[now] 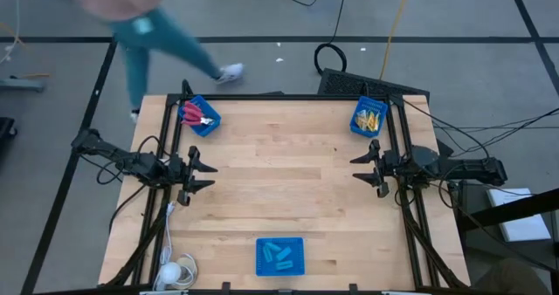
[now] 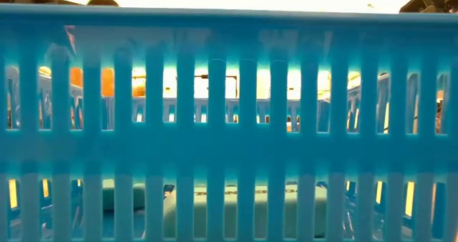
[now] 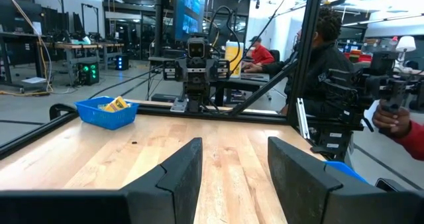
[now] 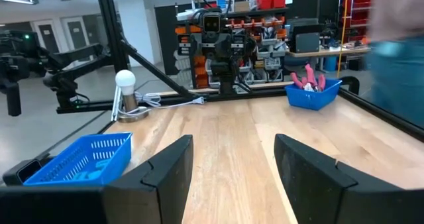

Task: Pick & Place School Supplies
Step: Return to Home position

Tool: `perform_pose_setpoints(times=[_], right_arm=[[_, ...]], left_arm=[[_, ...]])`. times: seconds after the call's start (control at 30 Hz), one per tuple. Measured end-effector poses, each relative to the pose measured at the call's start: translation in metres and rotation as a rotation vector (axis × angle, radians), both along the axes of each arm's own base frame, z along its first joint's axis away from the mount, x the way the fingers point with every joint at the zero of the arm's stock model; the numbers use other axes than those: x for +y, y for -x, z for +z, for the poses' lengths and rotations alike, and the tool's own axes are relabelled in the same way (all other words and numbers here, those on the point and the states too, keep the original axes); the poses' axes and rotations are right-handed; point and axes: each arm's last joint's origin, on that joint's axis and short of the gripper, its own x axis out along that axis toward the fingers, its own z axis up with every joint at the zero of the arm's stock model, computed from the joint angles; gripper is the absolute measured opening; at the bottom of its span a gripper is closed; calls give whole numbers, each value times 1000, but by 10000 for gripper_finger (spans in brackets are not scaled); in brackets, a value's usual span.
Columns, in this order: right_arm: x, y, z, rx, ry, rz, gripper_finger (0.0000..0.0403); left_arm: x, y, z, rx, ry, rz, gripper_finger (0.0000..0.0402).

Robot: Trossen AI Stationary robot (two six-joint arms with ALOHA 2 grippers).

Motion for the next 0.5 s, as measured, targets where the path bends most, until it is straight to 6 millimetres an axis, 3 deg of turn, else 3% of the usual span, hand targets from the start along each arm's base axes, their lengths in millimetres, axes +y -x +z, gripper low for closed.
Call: perform_pose_setpoints(times=[0.5], right_arm=[[0,-2,-8,28,33,-3,204]], left_arm=[[0,0,0,0,0,0,173]])
